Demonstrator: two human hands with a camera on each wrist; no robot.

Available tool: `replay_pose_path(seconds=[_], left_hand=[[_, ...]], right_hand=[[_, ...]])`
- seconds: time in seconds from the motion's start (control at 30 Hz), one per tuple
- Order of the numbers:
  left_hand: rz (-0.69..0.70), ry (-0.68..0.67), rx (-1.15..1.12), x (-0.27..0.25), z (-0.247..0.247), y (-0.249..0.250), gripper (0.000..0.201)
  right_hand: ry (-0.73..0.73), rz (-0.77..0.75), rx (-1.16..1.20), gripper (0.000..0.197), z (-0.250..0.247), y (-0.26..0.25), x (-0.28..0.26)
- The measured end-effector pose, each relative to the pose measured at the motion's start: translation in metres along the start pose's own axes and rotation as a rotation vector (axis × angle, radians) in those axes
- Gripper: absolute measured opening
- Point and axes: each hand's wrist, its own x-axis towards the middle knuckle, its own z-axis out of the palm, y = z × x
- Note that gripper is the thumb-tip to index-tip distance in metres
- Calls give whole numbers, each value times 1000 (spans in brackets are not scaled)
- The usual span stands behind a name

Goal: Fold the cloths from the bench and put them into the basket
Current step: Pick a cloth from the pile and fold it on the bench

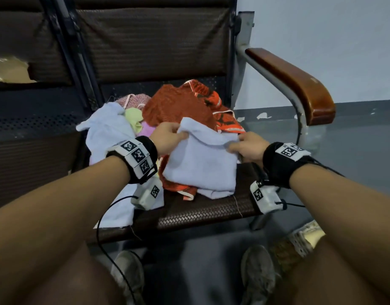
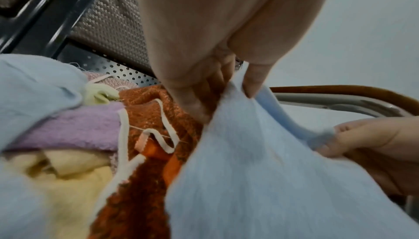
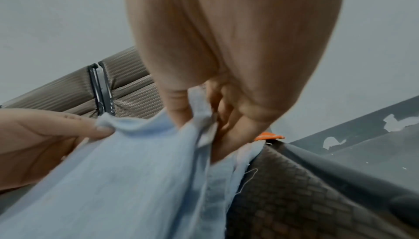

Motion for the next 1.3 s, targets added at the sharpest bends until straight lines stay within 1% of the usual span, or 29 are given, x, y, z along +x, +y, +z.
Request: replay_pose_path(seconds=[0.03,0.1,0.23,0.3,0.37,0.4,0.43,0.47,0.5,0.53,0.57,0.6,0.63,0.67,0.7,0.77,0.8,0.83,0.87,0.9,0.93,0.97,1.03,1.13,1.2,1.23,1.27,1.3], left_hand=[[29,73,23,7,3,-2,18],[53,177,51,20,6,-3,16],[47,317,72,44,11,-4,17],[23,377,113,52,13,-7,16],[-7,391,120,55,14,-12,10],[-22,402,102,55,13,-13,15],[-32,427,72,55,12,-13,20],[-32,448,34,53,9,-13,24],[-7,442,-7,50,7,-12,24],[32,384,-52,45,4,-11,23],[72,281,-94,37,1,-11,20],[106,153,-121,27,0,-11,17],[138,36,-100,17,-1,-13,15],[175,-57,-16,7,-2,-16,17],[214,-129,116,-1,-3,-21,25],[292,-205,413,-12,-3,-29,53],[313,-218,504,-15,-4,-32,67],[321,-223,546,-18,-4,-33,79],[326,-225,569,-19,-4,-34,87],[333,-224,589,-20,-2,-35,90],[341,-215,609,-20,0,-36,90],[346,-196,619,-21,2,-36,85],[362,-128,602,-23,3,-35,66],[349,-12,477,-25,-4,-26,29],[302,13,335,-25,-9,-21,15],[278,4,243,-24,-10,-20,9],[264,-4,153,-24,-10,-18,11],[244,-3,82,-23,-9,-17,24]], right_hand=[[68,-38,1,9,0,1,9],[172,-100,3,19,2,0,24],[313,-135,-35,25,10,-6,46],[333,-136,-78,25,15,-6,55],[313,-124,-129,26,20,-4,58],[305,-117,-159,32,20,-3,56],[314,-137,-214,38,21,-2,53],[335,-188,-285,40,20,-3,47],[355,-266,-345,33,20,-4,41],[340,-346,-369,22,20,-6,33],[263,-413,-368,10,22,-7,25],[150,-454,-375,7,25,-7,17],[38,-480,-405,12,29,-4,9],[-54,-497,-466,20,34,-1,2],[-111,-519,-545,34,39,4,-2],[-164,-518,-686,65,41,13,-7],[-171,-494,-719,72,38,15,-9],[-168,-485,-733,69,36,17,-9],[-160,-489,-743,58,32,19,-9],[-144,-496,-762,43,28,19,-8],[-118,-489,-779,29,24,19,-8],[-90,-477,-778,22,21,18,-9],[-62,-466,-714,17,15,16,-10],[-56,-430,-522,22,1,14,-12],[-43,-383,-363,19,-6,14,-14],[-37,-359,-285,20,-9,14,-16],[-41,-327,-206,27,-11,14,-18],[-54,-291,-133,36,-12,13,-20]])
